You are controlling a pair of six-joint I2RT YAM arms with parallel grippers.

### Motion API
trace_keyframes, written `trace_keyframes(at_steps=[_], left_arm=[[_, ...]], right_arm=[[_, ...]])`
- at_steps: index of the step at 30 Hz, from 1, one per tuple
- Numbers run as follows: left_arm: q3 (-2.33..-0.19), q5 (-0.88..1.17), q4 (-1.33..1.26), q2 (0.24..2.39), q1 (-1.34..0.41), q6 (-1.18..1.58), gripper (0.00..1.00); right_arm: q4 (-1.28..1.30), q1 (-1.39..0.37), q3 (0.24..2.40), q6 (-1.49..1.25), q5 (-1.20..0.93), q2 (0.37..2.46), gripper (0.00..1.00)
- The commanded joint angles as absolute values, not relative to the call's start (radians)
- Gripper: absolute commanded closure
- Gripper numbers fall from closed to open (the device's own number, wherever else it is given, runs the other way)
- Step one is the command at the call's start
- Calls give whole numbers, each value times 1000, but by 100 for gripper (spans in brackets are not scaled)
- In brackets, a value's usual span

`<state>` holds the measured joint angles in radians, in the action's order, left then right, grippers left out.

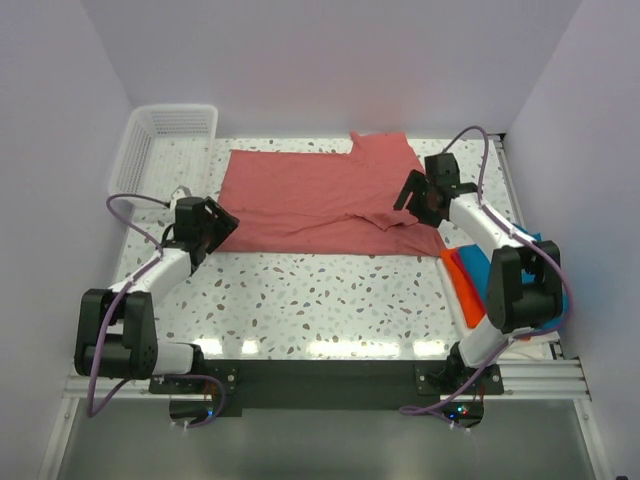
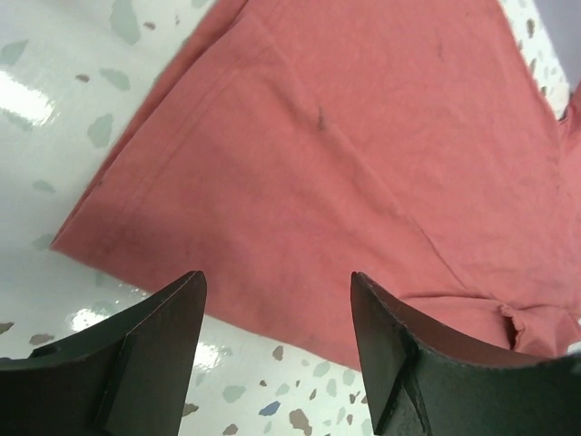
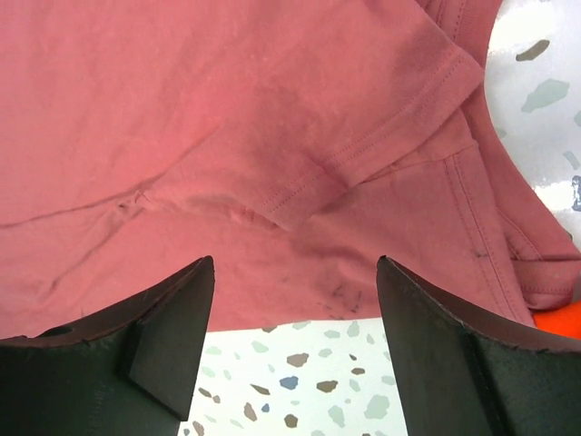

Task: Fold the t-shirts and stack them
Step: Fold the tshirt

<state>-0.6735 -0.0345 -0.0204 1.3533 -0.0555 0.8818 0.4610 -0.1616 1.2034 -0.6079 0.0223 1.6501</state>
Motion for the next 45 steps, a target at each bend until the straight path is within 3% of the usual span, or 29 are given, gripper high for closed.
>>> trace_keyframes(at_steps=[1,20,24,28,32,40,42,44,45], left_arm=[[-637,-86,-52,1338,-63,902,31],[-584,-121,-115,1411,-63,908,35],[-583,-126,-120,1419,-63,908,36],[-587,-136,-110,1416,-63,905,36],[-584,-143,-106,1417,-63,905,37],[-586,-150,-101,1434,-63,905,38],[-589,-149,-98,1434,-63,904,38],[-591,-150,-92,1433,-63,899,38],[-591,-152,-92,1430,-63,897,38]], right_arm=[[400,-182,1207,-611,78,1678,25],[252,-239,1204,-709,97,1830,34],[241,-247,1239,-726,113,1874,46],[265,-245,1302,-729,141,1907,79],[319,-245,1420,-709,150,1953,93],[403,-247,1601,-655,141,2069,94],[419,-247,1666,-631,137,2120,89],[459,-249,1734,-612,130,2157,77],[474,-247,1755,-592,129,2183,66]])
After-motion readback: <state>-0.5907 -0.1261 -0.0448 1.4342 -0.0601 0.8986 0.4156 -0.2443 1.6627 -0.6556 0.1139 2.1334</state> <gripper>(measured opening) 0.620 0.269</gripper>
